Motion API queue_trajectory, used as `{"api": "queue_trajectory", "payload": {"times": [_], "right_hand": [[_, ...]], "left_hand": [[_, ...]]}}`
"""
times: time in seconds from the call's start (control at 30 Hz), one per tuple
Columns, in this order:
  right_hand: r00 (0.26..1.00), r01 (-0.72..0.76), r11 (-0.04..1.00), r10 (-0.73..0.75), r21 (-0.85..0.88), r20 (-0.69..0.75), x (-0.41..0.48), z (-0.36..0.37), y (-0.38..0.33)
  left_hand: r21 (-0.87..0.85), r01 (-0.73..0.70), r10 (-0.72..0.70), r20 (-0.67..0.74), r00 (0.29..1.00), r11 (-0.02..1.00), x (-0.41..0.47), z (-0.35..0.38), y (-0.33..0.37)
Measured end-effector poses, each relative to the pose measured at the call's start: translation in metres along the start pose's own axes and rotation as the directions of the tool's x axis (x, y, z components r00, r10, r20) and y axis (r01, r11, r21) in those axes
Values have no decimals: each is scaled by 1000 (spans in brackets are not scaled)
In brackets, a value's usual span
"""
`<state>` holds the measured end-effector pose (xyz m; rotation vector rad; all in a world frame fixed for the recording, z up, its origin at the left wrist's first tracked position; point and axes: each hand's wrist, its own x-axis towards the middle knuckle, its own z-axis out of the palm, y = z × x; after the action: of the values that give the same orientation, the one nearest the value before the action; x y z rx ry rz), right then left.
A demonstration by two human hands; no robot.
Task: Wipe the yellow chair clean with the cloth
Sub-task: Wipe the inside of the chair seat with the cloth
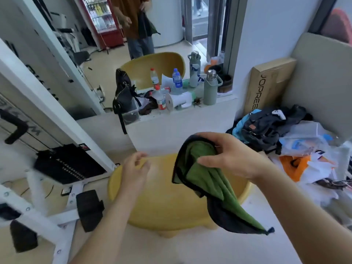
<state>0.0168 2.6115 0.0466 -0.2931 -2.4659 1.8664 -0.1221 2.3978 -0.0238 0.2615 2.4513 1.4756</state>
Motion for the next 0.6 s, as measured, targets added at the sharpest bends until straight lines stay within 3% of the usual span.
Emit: {"api": "queue_trajectory", "payload": {"times": [0.07, 0.13, 0.23, 0.33, 0.43, 0.5, 0.6], "right_hand": [[998, 10, 983, 3, -185, 66, 11, 2, -3], [992, 21, 966, 12, -258, 127, 18, 0, -6], [987, -17, 922, 78, -386, 143, 26, -13, -1], [982, 8, 657, 137, -754, 130, 39, -16, 19], [983, 7, 504, 157, -864, 100, 49, -8, 55], [978, -65, 552, 201, -832, 57, 54, -2, 89], [944, -268, 735, 328, -623, -19, 59, 11, 145]], "left_hand": [[-248, -37, 126, 355, 926, 968, -18, 27, 22], [-299, -86, 236, 511, 827, 950, -29, 51, 31], [-152, -163, 213, 416, 884, 975, -14, 60, 18], [86, -410, 348, 390, 852, 908, 11, 62, -3], [288, -516, 406, 365, 838, 806, 31, 72, -25], [368, -498, 376, 357, 855, 785, 41, 84, -46], [370, -426, 246, 443, 862, 826, 39, 112, -86]]}}
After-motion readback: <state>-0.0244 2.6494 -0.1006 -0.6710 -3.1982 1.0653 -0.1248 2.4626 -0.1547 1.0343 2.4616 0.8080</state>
